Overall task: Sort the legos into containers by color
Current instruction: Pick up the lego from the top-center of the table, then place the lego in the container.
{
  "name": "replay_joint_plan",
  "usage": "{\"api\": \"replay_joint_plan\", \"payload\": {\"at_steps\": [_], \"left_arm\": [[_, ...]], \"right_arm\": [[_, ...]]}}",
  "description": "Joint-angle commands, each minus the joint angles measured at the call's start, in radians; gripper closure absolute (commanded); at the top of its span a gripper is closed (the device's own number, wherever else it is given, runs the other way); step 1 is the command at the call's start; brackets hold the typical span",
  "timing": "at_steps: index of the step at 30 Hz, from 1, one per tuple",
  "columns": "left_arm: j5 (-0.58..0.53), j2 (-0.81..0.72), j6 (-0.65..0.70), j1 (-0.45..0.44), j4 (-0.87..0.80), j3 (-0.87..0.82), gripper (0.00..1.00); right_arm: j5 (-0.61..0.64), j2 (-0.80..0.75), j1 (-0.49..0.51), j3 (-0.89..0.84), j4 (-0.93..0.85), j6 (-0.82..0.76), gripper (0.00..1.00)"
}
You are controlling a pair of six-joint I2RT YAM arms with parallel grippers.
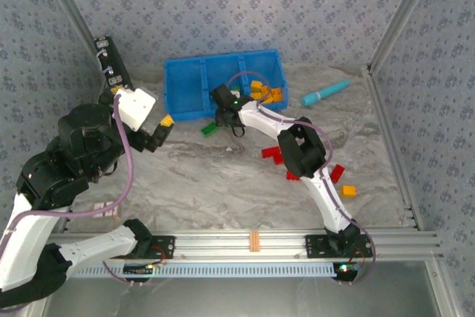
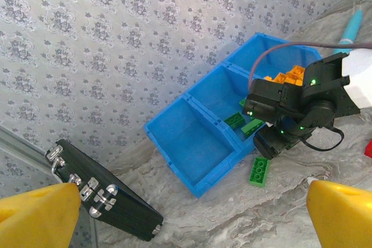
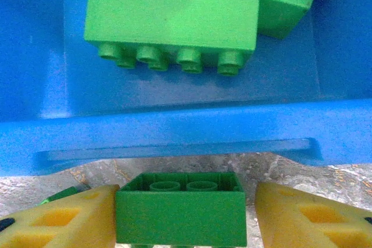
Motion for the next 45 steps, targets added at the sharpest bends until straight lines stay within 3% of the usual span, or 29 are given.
{"api": "replay_joint_plan", "payload": {"at_steps": [1,8,17,21,30,34,45], "left_arm": [[-0.015,0.002,0.011,-0.004,0.004,0.034,0.0],[-0.017,0.001,0.013,-0.004,0.009,0.038,0.0],[-0.021,-0.01,0.016,-0.003,0.009,0.038,0.0],[-0.027,-0.006,0.017,-0.005,0.003,0.044,0.0],[-0.042,0.009,0.025,-0.004,-0.002,0.048,0.0],[-0.049,0.015,0.028,-0.004,0.003,0.039,0.0],[-0.017,0.05,-0.001,0.019,0.001,0.021,0.0]], "right_arm": [[0.031,0.01,-0.003,0.008,-0.049,-0.004,0.4],[0.038,-0.077,-0.008,-0.092,-0.051,-0.038,0.59],[0.056,-0.228,-0.005,-0.057,-0.106,-0.162,0.62],[0.065,-0.186,-0.009,0.06,-0.119,-0.219,0.62],[0.009,0.079,-0.048,0.431,-0.138,-0.266,0.61],[-0.016,0.158,-0.067,0.537,-0.152,-0.264,0.56],[-0.094,0.102,-0.081,0.465,-0.09,-0.312,0.32]]}}
